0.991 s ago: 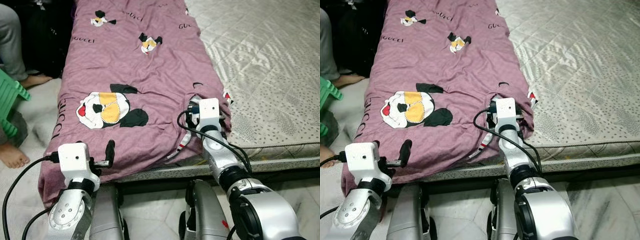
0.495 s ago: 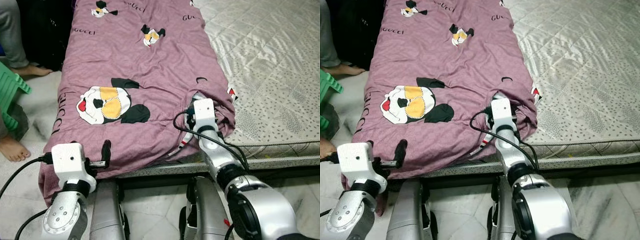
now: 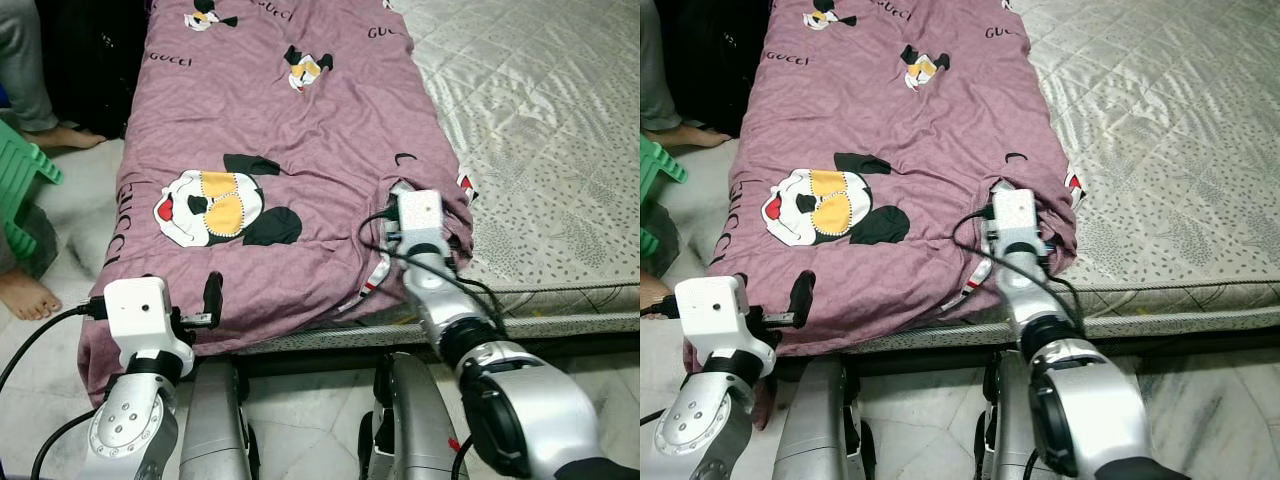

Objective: Clean up the room

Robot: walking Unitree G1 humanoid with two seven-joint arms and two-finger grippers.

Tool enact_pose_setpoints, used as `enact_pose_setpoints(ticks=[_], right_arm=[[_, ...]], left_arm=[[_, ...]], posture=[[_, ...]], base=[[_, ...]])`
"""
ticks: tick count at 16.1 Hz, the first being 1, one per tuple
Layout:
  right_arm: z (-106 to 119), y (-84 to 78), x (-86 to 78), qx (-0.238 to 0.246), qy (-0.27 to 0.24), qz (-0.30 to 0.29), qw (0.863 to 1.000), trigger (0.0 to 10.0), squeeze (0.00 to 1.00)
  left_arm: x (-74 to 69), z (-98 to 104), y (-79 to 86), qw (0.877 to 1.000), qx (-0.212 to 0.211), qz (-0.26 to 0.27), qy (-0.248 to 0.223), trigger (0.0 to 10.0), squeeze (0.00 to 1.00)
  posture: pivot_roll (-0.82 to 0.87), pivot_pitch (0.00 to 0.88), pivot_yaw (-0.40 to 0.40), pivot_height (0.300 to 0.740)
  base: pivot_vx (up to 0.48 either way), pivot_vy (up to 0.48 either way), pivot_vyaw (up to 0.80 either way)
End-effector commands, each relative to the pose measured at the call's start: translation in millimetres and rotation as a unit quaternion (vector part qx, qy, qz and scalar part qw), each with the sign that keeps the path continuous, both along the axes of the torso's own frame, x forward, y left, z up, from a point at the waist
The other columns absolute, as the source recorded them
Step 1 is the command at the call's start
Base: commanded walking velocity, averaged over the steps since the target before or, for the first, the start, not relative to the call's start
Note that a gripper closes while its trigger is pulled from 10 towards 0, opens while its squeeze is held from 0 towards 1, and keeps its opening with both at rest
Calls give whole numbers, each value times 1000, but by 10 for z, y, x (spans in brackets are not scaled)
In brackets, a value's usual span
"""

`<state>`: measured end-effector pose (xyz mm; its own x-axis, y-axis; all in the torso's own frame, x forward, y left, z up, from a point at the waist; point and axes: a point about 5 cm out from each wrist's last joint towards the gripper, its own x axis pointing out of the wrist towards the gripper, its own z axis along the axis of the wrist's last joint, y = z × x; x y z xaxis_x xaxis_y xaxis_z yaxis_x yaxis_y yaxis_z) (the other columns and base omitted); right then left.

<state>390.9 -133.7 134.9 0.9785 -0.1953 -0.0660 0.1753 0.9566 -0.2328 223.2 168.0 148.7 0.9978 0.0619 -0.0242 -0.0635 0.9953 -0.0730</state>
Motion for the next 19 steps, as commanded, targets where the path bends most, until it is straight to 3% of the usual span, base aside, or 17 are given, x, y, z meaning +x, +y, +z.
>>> enact_pose_setpoints(ticks=[1, 7, 10, 12, 17, 19], right_arm=[[-104, -100, -37, 17, 25, -30, 999, 0, 0], [-144, -605, -97, 68, 34, -144, 987, 0, 0], [-229, -973, -219, 89, 41, -218, 971, 0, 0], [-261, -1030, -254, 86, 41, -227, 969, 0, 0], [-454, -1442, -519, 53, 49, -253, 965, 0, 0], [-476, -1448, -535, 53, 50, -242, 968, 0, 0]], left_arm=[[-17, -43, 35, 1000, 5, 7, 11, 10000, 0], [49, -35, 43, 1000, 8, 4, 7, 10000, 0], [100, -30, 24, 1000, 9, -4, 3, 10000, 0], [121, -28, 17, 1000, 8, -5, 2, 10000, 0], [209, -63, -70, 1000, -6, -19, -3, 10000, 0], [226, -72, -78, 1000, -8, -21, -3, 10000, 0]], posture=[[306, 291, -17, 551], [299, 268, -3, 551], [283, 252, 5, 551], [276, 251, 6, 551], [212, 236, 2, 551], [197, 233, 0, 551]], base=[[0, 0, 0], [0, 0, 0], [0, 0, 0], [0, 0, 0], [0, 0, 0], [0, 0, 0]])
